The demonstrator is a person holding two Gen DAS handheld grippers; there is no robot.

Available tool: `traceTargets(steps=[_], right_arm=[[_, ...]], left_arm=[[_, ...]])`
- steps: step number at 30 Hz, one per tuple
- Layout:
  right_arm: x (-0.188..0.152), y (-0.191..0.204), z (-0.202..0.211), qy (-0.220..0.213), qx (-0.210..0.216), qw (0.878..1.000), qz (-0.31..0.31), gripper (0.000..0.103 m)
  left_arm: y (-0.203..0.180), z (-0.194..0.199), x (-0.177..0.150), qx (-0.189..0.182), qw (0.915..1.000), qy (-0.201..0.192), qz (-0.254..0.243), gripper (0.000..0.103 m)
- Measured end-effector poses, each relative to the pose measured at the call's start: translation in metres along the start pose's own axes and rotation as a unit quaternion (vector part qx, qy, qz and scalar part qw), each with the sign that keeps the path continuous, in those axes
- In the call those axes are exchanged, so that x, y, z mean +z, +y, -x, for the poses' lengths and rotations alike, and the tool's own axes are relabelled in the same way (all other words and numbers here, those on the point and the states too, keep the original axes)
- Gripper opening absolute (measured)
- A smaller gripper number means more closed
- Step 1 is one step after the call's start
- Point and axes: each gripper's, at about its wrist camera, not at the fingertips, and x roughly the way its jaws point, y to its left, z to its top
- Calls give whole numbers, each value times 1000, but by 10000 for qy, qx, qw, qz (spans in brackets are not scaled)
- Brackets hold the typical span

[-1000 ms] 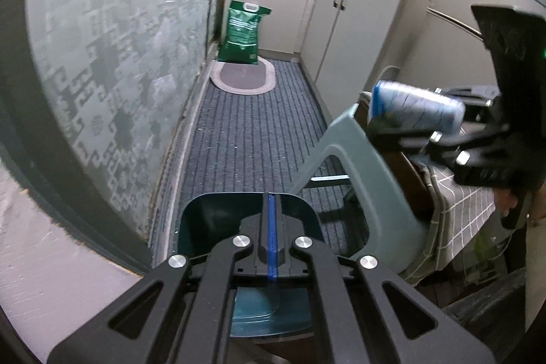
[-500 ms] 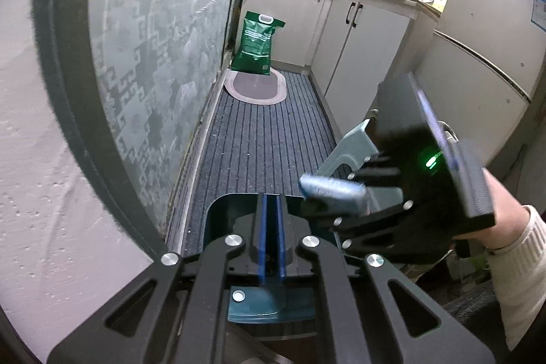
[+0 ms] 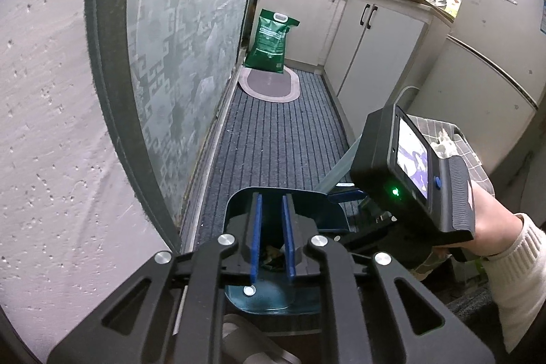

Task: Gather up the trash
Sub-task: 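Open the right tool over the teal bin to drop the wet-wipes pack, then move both open tools back over the table toward the tissues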

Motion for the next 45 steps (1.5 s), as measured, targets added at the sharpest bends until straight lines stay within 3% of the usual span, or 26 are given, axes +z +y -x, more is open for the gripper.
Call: traceTargets(steps=[10,19,31,45], right_arm=[[-2,4,14,-229,520,9983,-149,52],[-12,-7,53,-842,841,9919,-451,52],[-58,-56,124,-1790,431,9781,-969,52],[-137,-121,156,-1894,-329,9687,-1573,52]], left_arm=[[-10,9,7,-42,9999,-128,-56,22],[-25,14,18,-41,9996,-278,-52,31],[-93,23,43,-280,9961,-705,-458,50],[-159,-9,47,-591,9933,-583,-801,54]])
